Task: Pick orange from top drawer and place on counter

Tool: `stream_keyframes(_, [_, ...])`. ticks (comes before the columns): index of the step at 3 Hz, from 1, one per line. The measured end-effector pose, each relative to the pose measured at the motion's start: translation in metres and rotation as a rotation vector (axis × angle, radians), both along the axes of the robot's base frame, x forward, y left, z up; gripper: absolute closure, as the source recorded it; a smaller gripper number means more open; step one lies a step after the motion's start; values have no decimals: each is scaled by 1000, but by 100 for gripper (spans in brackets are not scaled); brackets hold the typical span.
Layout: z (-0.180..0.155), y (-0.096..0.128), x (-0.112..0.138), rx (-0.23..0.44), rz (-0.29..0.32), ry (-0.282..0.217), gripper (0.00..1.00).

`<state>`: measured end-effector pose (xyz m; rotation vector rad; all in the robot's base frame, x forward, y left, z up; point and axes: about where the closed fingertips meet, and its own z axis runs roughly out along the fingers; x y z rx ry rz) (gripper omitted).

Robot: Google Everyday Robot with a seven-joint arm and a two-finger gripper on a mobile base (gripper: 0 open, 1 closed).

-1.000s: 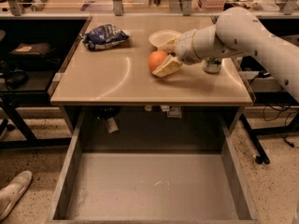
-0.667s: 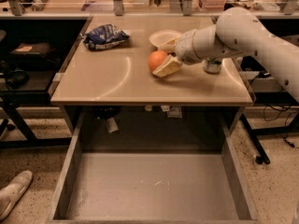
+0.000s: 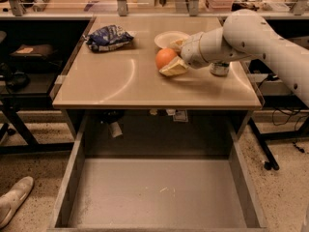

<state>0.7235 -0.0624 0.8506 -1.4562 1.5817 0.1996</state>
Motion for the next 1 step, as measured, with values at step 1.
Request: stream_keyframes(1, [0, 0, 0, 0, 0, 0, 0])
